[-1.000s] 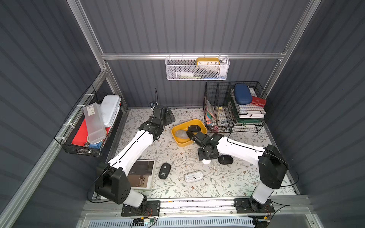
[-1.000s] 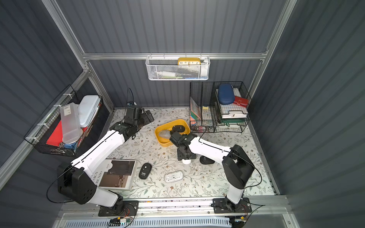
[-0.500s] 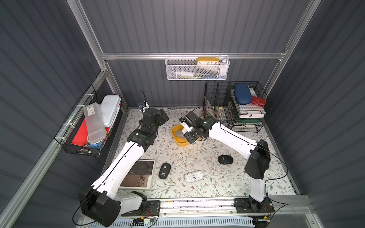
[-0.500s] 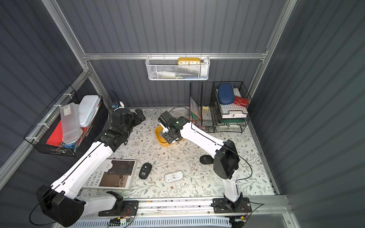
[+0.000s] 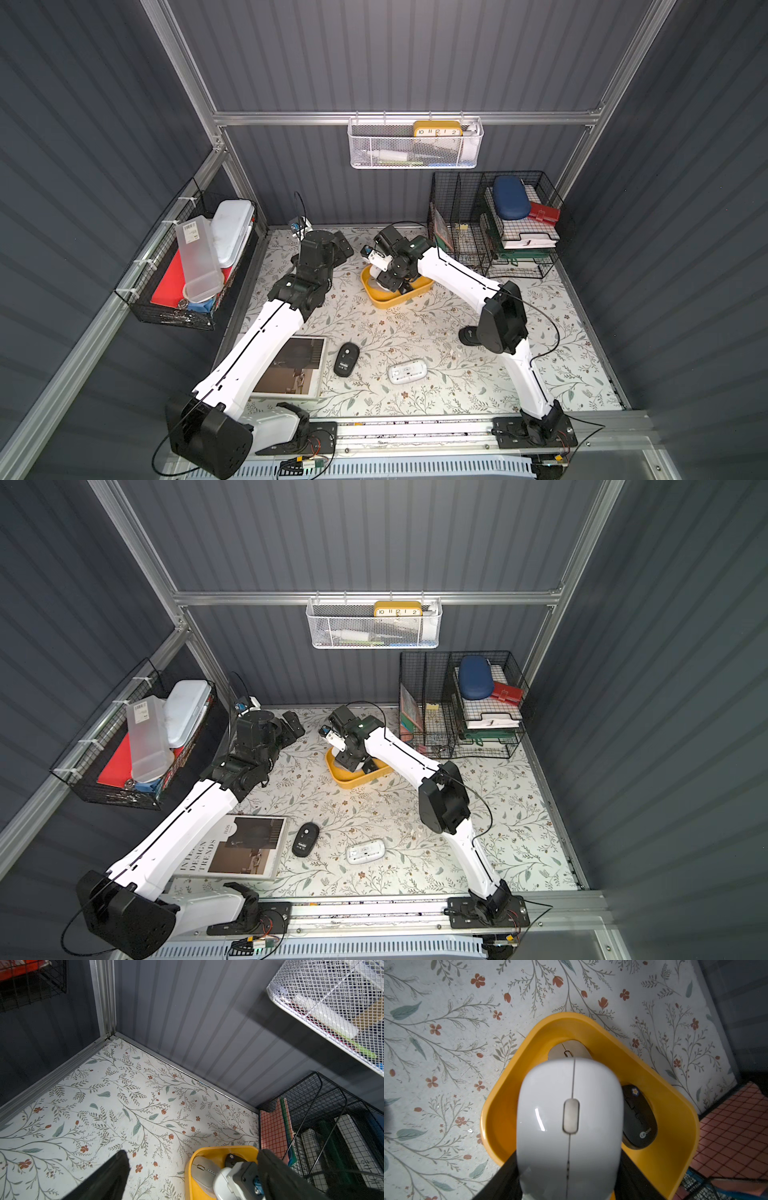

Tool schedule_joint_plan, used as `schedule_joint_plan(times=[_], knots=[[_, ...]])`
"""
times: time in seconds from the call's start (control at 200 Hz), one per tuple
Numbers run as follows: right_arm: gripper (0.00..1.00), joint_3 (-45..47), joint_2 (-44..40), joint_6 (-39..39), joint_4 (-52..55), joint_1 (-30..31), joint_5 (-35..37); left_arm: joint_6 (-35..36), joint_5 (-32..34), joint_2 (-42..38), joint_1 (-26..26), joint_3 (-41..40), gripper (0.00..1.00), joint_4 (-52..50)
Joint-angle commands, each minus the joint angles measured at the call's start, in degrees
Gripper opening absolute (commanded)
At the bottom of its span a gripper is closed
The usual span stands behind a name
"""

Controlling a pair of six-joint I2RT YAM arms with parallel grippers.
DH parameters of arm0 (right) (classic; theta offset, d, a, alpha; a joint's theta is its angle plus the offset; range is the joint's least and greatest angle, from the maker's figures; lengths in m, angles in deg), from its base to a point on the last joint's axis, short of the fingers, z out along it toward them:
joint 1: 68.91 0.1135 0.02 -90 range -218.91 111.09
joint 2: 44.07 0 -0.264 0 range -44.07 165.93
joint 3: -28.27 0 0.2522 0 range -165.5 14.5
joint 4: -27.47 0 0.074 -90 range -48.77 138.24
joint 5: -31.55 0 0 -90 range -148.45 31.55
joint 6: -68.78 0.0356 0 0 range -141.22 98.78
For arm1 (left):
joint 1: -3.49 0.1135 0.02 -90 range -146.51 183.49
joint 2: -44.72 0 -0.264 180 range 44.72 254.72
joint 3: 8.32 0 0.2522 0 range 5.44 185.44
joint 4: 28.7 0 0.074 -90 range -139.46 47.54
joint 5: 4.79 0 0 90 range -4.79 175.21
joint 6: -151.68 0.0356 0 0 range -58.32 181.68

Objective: Put the mouse in the storage box
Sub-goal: Place the mouse in the storage box.

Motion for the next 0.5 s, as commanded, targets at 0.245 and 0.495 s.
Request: schedule_joint_plan(times=[0.245,0.495], knots=[[0.42,-4.0,5.0,-4.7,5.5,-0.7,-3.8,-0.3,1.5,-0.9,0.0,-0.9,0.99,-0.1],[0.67,-4.0,6.6,-4.1,5.3,-0.2,-2.0,-0.4,0.5,0.4,0.0,-0.3,0.99,0.3]])
